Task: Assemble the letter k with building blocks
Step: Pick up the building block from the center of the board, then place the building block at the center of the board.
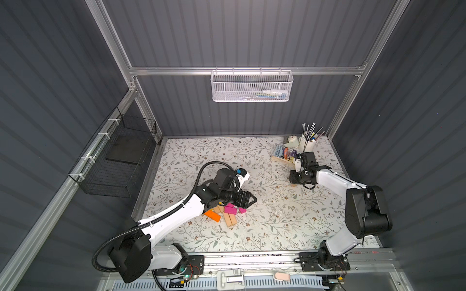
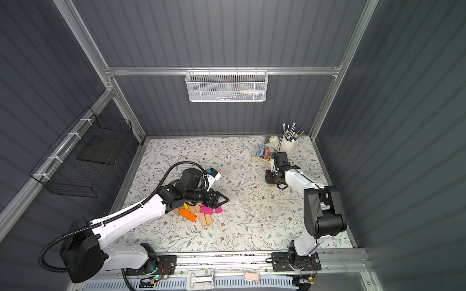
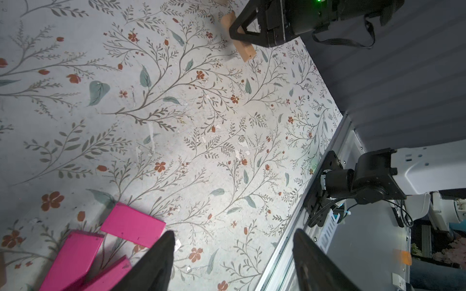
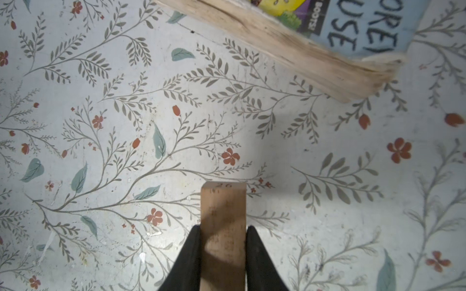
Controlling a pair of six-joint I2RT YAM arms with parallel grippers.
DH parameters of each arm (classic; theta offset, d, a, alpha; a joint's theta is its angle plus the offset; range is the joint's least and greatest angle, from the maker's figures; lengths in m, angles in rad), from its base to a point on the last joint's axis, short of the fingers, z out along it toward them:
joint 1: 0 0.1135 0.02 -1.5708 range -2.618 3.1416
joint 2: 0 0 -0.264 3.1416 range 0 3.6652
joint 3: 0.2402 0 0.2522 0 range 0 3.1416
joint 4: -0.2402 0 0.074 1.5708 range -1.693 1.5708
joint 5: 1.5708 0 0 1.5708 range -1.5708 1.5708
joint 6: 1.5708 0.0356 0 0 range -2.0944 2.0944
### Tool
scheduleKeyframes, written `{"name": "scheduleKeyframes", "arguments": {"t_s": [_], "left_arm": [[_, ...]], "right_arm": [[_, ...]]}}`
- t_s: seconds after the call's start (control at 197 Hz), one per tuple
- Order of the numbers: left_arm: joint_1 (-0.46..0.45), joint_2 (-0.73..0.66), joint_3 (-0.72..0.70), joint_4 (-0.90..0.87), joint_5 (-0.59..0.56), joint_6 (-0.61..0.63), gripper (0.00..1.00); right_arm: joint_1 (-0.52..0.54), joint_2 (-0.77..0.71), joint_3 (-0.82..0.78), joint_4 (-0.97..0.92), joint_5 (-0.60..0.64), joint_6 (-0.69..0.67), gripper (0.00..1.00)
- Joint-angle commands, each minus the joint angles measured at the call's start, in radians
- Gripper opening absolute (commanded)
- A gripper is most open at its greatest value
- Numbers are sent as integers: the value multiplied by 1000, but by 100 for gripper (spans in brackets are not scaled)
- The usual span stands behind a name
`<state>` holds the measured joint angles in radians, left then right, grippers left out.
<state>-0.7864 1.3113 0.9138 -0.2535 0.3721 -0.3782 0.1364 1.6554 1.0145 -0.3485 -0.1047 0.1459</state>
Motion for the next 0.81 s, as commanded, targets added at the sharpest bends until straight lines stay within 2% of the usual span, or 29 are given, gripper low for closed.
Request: {"name": "scheduleKeyframes", "arguments": {"t_s": [0.0, 0.548, 0.807], "left_arm": [[-10, 8, 30, 44, -20, -10, 74], [-10, -2, 21, 36, -81, -13, 74], [-11, -7, 23, 27, -95, -13, 74]], "right_arm": [[-16, 49, 55, -34, -35, -22, 24], [-5, 204, 194, -176, -19, -20, 24], [-1, 244, 217, -215, -12, -17, 28]]}}
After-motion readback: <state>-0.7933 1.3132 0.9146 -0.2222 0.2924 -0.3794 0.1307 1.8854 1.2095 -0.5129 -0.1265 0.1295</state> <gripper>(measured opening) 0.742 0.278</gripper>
